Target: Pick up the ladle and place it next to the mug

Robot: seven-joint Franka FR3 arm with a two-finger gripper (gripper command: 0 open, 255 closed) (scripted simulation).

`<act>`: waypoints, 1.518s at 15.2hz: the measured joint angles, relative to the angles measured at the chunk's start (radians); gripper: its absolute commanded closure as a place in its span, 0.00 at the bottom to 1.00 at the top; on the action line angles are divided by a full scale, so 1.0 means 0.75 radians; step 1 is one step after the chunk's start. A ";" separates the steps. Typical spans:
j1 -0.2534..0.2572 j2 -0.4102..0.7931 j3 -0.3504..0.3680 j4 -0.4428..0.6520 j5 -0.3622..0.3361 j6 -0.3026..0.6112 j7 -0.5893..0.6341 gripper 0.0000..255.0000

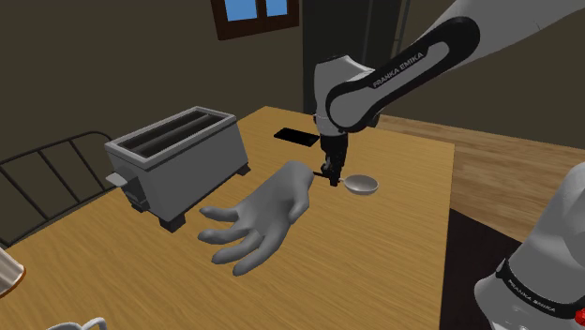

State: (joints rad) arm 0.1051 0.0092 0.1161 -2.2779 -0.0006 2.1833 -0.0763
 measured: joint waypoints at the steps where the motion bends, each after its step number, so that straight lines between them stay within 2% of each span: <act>1: 0.000 -0.008 0.000 0.009 0.001 -0.017 -0.001 1.00; 23: -0.003 -0.173 -0.006 0.231 0.019 -0.403 -0.017 1.00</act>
State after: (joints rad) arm 0.1032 -0.1207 0.1120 -2.1046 0.0140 1.8811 -0.0891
